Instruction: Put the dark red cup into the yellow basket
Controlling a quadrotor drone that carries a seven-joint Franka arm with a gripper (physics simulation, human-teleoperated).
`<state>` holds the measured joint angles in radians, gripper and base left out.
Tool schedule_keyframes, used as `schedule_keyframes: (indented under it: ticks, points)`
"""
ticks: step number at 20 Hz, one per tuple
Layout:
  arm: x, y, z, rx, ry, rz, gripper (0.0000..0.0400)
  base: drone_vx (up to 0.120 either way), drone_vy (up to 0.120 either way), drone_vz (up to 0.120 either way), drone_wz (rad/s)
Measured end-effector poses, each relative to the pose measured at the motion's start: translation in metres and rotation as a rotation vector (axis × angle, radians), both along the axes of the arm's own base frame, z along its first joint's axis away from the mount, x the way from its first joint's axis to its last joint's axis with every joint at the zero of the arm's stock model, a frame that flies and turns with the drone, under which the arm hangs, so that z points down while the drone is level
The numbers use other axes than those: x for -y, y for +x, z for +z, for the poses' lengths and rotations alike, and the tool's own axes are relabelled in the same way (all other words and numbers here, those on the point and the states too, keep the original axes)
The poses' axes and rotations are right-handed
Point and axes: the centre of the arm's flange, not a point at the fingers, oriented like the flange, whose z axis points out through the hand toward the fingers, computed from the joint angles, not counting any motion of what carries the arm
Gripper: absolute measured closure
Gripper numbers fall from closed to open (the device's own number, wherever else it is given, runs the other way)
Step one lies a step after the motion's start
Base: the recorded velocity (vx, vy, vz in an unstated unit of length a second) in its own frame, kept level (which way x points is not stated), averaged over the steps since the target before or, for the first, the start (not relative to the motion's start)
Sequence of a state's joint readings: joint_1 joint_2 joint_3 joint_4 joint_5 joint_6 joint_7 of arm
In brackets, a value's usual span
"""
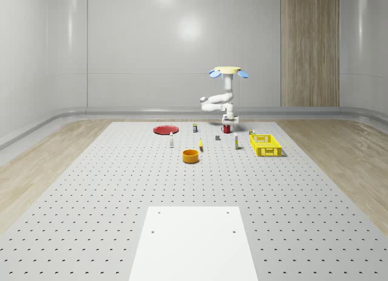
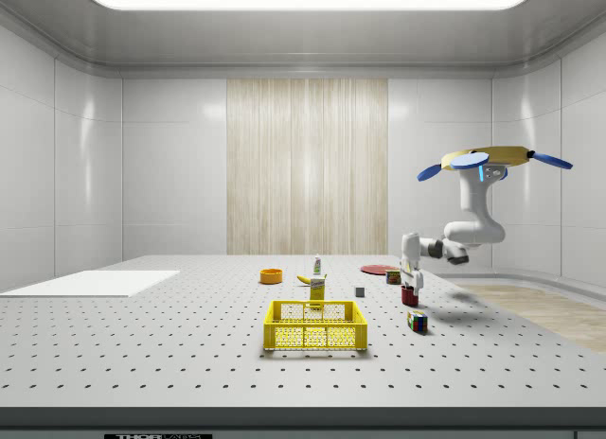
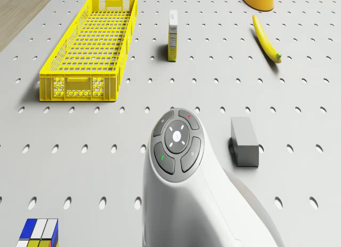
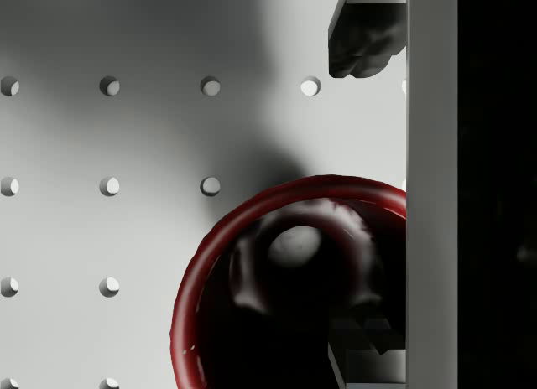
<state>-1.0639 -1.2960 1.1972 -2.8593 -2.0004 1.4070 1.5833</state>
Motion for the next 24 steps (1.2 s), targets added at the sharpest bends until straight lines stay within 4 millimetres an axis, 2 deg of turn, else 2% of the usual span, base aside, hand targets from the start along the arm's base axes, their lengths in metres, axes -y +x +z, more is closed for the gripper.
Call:
schedule_keyframes:
  ticks: [7, 16, 18, 20, 22, 24]
  points:
    - [-0.002, 0.000, 0.013, 0.000, 0.000, 0.000, 0.0000, 0.000, 0.000, 0.000, 0.000]
    - [0.001, 0.000, 0.018, 0.000, 0.000, 0.000, 0.0000, 0.000, 0.000, 0.000, 0.000]
    - [0.001, 0.000, 0.018, 0.000, 0.000, 0.000, 0.0102, 0.000, 0.000, 0.000, 0.000]
    - [0.002, 0.000, 0.018, 0.000, 0.000, 0.000, 0.0180, 0.000, 0.000, 0.000, 0.000]
    - [0.002, 0.000, 0.018, 0.000, 0.000, 0.000, 0.0227, 0.000, 0.000, 0.000, 0.000]
    - [0.002, 0.000, 0.018, 0.000, 0.000, 0.000, 0.0256, 0.000, 0.000, 0.000, 0.000]
